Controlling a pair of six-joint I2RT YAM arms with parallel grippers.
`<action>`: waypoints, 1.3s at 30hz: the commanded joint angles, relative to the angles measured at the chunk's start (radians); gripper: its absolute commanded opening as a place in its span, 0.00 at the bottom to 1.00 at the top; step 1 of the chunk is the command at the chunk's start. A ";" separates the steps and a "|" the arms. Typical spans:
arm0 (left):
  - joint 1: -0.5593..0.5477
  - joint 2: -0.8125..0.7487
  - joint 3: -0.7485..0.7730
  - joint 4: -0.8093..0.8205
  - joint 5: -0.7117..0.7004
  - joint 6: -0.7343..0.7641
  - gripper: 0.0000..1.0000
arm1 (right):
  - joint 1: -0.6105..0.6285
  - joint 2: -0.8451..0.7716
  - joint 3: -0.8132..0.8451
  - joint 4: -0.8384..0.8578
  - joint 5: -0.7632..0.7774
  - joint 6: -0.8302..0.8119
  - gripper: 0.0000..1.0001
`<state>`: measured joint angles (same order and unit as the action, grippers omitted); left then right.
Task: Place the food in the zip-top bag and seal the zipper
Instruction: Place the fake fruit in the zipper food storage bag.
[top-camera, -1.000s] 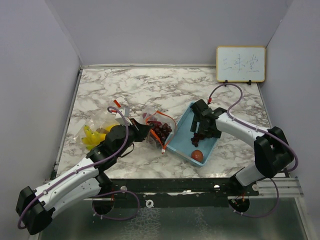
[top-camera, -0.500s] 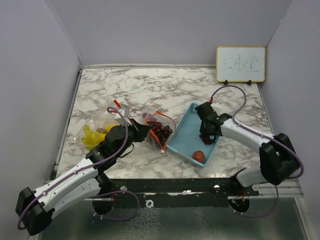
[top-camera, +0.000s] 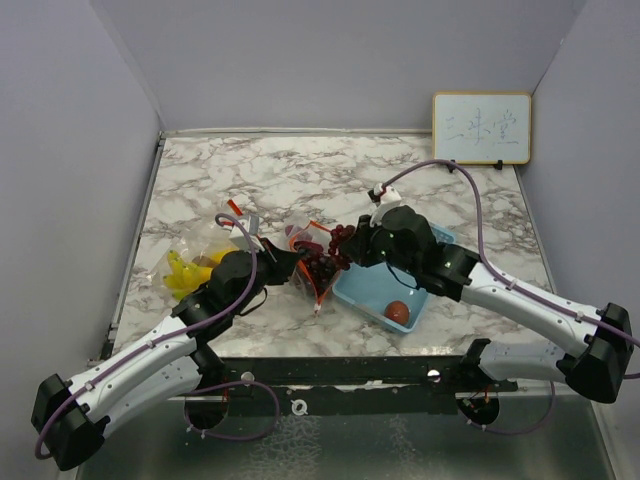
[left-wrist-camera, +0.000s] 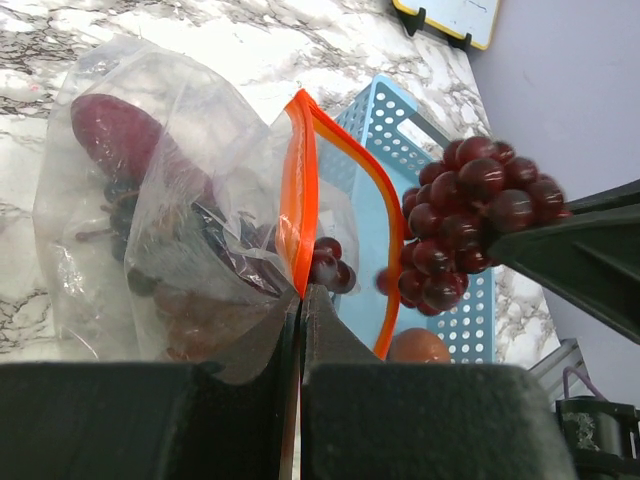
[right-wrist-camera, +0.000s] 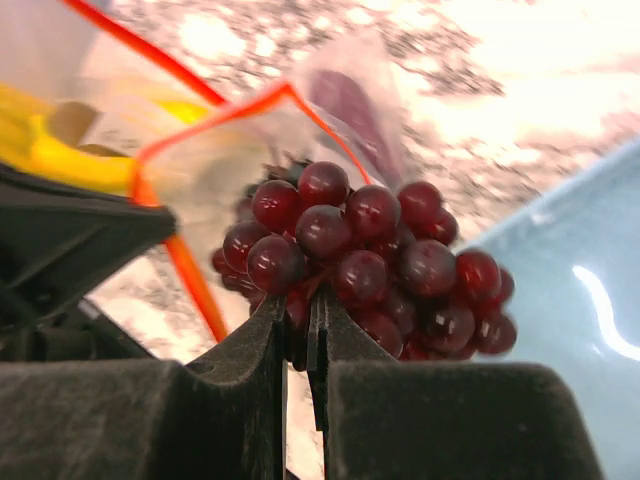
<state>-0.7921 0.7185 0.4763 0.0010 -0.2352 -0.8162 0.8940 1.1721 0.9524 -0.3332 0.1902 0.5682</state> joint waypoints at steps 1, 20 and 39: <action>0.005 -0.003 0.028 -0.001 -0.019 0.005 0.00 | 0.036 -0.005 0.053 0.202 -0.168 -0.083 0.02; 0.004 -0.015 0.037 -0.005 -0.012 -0.001 0.00 | 0.066 0.162 0.019 0.250 -0.101 -0.086 0.02; 0.005 0.000 0.043 0.017 -0.008 0.000 0.00 | 0.086 0.366 0.137 -0.107 0.111 -0.185 0.18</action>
<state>-0.7914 0.7078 0.4782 -0.0288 -0.2359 -0.8169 0.9588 1.4719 1.0771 -0.3367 0.2241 0.4191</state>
